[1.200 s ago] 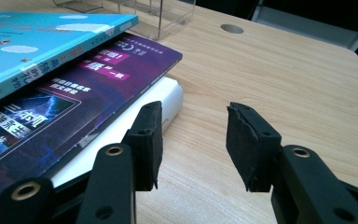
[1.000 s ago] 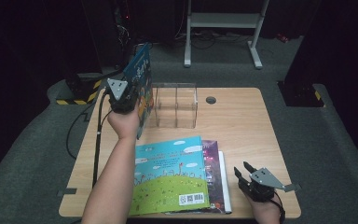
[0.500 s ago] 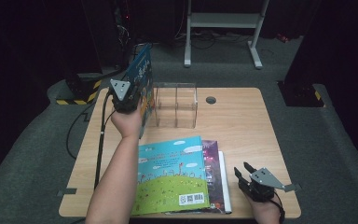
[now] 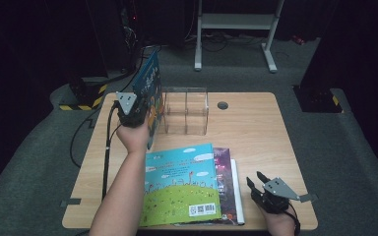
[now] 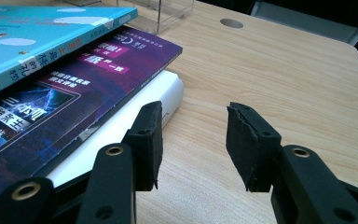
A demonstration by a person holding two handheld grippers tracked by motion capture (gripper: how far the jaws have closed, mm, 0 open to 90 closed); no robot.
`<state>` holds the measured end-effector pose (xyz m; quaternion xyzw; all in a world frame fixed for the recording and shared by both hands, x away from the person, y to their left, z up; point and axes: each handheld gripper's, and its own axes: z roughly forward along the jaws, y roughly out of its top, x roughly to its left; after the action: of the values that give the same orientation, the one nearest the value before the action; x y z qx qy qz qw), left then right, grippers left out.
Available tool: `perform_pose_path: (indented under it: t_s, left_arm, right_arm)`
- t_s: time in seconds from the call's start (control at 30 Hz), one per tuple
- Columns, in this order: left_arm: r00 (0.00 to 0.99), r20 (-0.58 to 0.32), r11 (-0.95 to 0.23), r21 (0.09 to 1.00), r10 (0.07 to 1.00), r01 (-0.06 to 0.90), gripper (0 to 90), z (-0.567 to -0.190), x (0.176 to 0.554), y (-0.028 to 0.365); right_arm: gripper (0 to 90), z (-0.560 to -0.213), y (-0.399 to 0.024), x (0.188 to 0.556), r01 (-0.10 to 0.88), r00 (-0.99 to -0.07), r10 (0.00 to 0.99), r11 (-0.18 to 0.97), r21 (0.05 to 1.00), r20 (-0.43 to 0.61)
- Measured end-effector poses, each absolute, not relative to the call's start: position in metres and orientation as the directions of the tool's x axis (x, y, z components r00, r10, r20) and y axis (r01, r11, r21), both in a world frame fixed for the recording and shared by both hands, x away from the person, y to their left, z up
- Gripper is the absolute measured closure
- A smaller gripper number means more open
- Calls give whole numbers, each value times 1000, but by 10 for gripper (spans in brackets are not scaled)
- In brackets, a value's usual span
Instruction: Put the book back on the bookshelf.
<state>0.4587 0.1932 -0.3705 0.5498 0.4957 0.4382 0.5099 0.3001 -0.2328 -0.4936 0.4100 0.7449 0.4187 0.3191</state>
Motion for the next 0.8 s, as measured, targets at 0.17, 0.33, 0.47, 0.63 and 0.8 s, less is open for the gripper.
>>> perform_pose_path:
  t_s: [0.17,0.33,0.47,0.63,0.8]
  left_arm:
    - [139,-16,0,993,990,119,823,-373,451,195]
    - [142,-33,13,990,989,137,820,-376,445,202]
    - [147,-32,10,989,989,150,817,-377,442,207]
    - [158,-26,0,987,987,159,813,-377,439,208]
    - [167,-27,-1,986,986,166,785,-375,438,208]
  right_arm:
    - [560,-495,-231,300,347,-469,873,318,882,-131]
    - [560,-495,-229,300,347,-479,869,322,881,-129]
    - [559,-495,-228,300,344,-481,867,326,881,-133]
    - [558,-496,-228,300,349,-482,867,325,879,-129]
    - [559,-497,-227,301,352,-482,867,324,878,-127]
